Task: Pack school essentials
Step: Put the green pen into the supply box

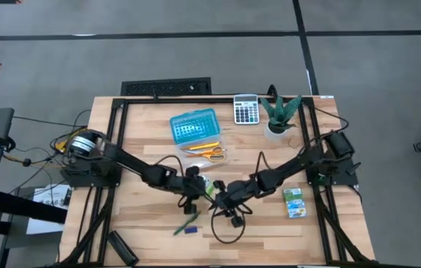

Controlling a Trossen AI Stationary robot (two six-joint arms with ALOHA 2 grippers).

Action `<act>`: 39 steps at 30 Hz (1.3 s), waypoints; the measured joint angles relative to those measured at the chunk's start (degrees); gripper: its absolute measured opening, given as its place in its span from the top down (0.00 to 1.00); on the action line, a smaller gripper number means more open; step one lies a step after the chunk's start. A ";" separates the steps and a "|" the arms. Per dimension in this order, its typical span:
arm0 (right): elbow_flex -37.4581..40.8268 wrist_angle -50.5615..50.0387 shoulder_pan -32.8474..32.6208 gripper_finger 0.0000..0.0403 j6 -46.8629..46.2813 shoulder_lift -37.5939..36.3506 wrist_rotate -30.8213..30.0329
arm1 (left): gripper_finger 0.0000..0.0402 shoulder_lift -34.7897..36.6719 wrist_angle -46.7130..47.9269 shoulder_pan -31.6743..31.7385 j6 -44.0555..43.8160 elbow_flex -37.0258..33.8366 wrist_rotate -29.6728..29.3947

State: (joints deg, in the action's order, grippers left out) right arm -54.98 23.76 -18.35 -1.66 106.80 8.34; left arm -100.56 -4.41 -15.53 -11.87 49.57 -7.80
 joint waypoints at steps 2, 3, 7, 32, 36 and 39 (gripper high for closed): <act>-0.02 5.17 0.11 0.64 0.07 2.84 0.72 | 1.00 3.70 6.96 -0.06 0.07 0.69 -3.44; -0.02 7.33 0.29 0.62 0.15 4.10 1.05 | 1.00 5.48 11.21 -0.07 -0.62 0.83 -4.83; -0.65 15.18 1.33 0.52 1.86 8.49 2.12 | 1.00 14.13 23.00 -0.51 -4.90 2.01 -8.82; -18.12 13.32 4.67 0.46 8.34 28.33 8.32 | 1.00 39.56 28.25 -13.74 -14.04 2.00 -19.91; -18.20 13.82 5.11 0.53 7.91 29.83 8.22 | 1.00 39.56 28.14 -13.79 -13.88 2.00 -19.90; -18.25 12.60 5.18 0.65 7.88 29.93 7.83 | 1.00 39.56 28.16 -13.79 -13.88 2.00 -19.92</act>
State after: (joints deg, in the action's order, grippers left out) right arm -73.23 36.36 -13.17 6.22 136.73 16.17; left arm -60.99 23.75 -29.32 -25.76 51.57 -27.72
